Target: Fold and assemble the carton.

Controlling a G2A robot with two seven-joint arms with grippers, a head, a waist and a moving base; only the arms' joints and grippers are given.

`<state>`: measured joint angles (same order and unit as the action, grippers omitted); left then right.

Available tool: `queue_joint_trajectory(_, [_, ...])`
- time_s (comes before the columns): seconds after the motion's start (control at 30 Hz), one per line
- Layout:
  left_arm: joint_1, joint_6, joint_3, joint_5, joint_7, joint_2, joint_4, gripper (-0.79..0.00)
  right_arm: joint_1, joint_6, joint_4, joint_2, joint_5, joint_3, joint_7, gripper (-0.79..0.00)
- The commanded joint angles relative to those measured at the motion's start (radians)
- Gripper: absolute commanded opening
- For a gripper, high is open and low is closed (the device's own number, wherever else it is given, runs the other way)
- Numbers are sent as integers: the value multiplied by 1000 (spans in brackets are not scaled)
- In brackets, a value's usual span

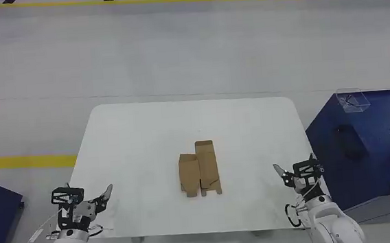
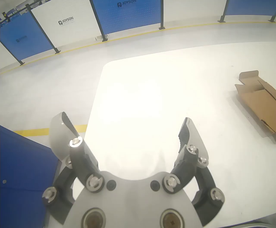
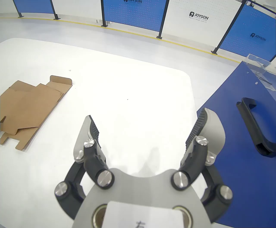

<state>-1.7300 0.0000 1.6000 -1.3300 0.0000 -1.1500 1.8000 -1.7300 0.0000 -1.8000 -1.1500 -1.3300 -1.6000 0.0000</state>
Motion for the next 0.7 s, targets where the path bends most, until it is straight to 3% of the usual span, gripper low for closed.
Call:
queue_joint_trajectory(0.0, [0,0,0,0,0,0,0,-1,0,0,0,0,0,0,0,0])
queue_joint_trajectory(0.43, [-1,-11,-3,4,-7,0,-2,0,0,0,0,0,0,0,0,0])
queue_joint_trajectory(0.57, [93,-131,-4,189,-170,-1,32,0,0,0,0,0,0,0,0,0])
queue_joint_trajectory(0.67, [189,-273,-22,481,-383,-1,44,0,0,0,0,0,0,0,0,0])
